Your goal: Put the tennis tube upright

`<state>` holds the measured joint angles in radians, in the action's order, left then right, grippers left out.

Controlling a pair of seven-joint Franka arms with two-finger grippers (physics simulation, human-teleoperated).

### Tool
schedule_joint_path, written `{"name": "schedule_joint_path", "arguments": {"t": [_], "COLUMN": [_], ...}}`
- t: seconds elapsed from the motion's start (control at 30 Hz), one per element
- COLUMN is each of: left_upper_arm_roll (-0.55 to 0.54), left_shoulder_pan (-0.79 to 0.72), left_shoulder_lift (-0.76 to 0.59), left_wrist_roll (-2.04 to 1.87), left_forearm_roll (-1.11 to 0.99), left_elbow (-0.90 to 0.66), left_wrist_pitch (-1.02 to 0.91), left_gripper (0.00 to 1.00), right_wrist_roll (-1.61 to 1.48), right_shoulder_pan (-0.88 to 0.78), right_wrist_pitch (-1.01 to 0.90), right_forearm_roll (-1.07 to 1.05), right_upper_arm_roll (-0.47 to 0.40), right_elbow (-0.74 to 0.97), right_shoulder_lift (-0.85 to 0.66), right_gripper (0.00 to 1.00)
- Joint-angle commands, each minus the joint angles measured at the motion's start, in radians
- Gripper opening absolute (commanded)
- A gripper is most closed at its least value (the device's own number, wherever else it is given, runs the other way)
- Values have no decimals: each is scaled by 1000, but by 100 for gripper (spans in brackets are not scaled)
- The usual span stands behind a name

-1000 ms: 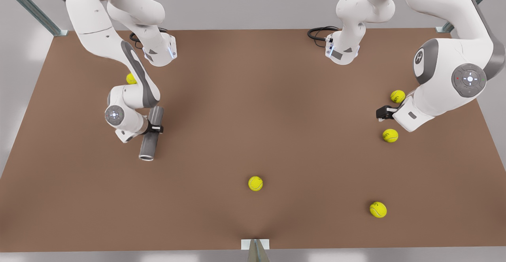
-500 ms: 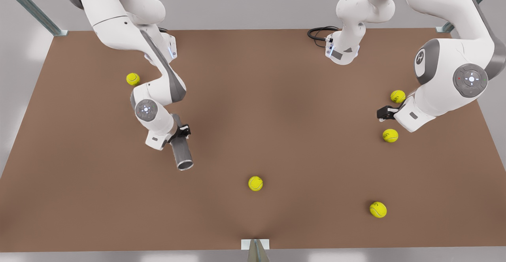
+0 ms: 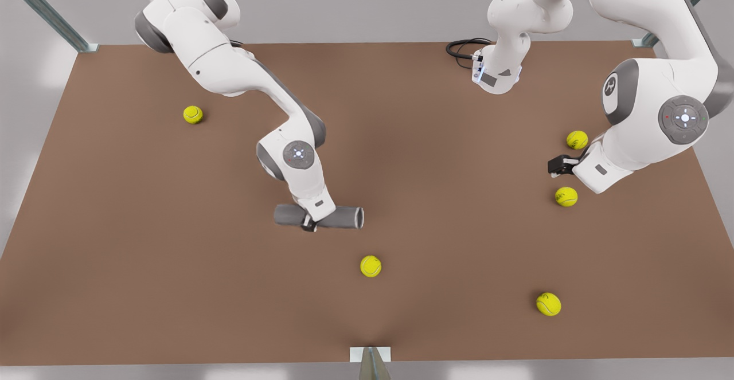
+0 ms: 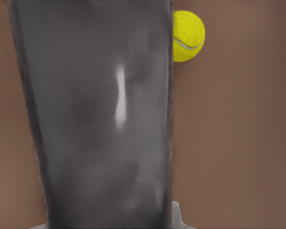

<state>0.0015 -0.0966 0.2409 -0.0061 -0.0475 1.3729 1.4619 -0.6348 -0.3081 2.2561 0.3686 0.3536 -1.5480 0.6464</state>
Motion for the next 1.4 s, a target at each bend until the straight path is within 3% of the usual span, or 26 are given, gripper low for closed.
{"name": "schedule_joint_path", "arguments": {"t": [0.0, 0.13, 0.2, 0.27, 0.43, 0.47, 0.53, 0.6, 0.8, 0.87, 0.93, 0.97, 1.0, 1.07, 1.1, 1.2, 1.37], "left_upper_arm_roll": [0, 0, 0, 0, 0, 0, 0, 0, 0, 0, 2, 9, 9, 14, 12, 12, 9], "left_shoulder_pan": [0, 0, 0, 0, 2, 0, 2, 2, 0, 0, 23, 84, 129, 187, 164, 35, 14], "left_shoulder_lift": [0, 0, 0, 6, 14, 18, 21, 28, 28, 26, 63, 150, 215, 345, 345, 345, 388], "left_wrist_roll": [0, 0, 0, 0, 0, 0, 0, 0, -2, -2, -49, -51, 72, 423, 446, 489, 842], "left_forearm_roll": [0, 0, 0, 0, 0, 0, 0, 1, 1, 1, 185, 458, 570, 767, 874, 1216, 1594], "left_elbow": [0, 0, 0, 0, 0, 0, 0, 0, -2, -2, -2, 0, 15, 107, 192, 366, 566], "left_wrist_pitch": [0, 0, 0, 2, 5, 5, 8, 9, 8, 8, 8, 0, -34, -17, 95, 350, 453], "left_gripper": [100, 100, 100, 100, 100, 100, 100, 100, 100, 100, 100, 100, 100, 100, 100, 99, 99], "right_wrist_roll": [-8, -37, -29, -29, -29, -29, -32, -32, -25, -26, 77, 256, 331, 504, 627, 761, 761], "right_shoulder_pan": [-9, -127, -209, -322, -382, -384, -384, -385, -381, -352, -254, -119, 47, 274, 329, 371, 369], "right_wrist_pitch": [-1, -78, -145, -205, -233, -231, -231, -230, -282, -400, -494, -493, -535, -582, -630, -662, -665], "right_forearm_roll": [4, 0, -7, -102, -116, -116, -116, -116, -137, -183, -249, -252, -254, -258, -258, -251, -255], "right_upper_arm_roll": [-2, -18, -70, -189, -211, -211, -211, -211, -209, -205, -206, -208, -206, -203, -203, -203, -203], "right_elbow": [16, 189, 291, 419, 533, 536, 556, 557, 554, 542, 378, 171, 163, 144, 146, 204, 220], "right_shoulder_lift": [13, 131, 185, 259, 357, 368, 383, 386, 368, 225, -21, -264, -318, -389, -416, -439, -438], "right_gripper": [63, 63, 63, 63, 65, 68, 89, 99, 100, 100, 100, 100, 100, 100, 100, 100, 100]}}
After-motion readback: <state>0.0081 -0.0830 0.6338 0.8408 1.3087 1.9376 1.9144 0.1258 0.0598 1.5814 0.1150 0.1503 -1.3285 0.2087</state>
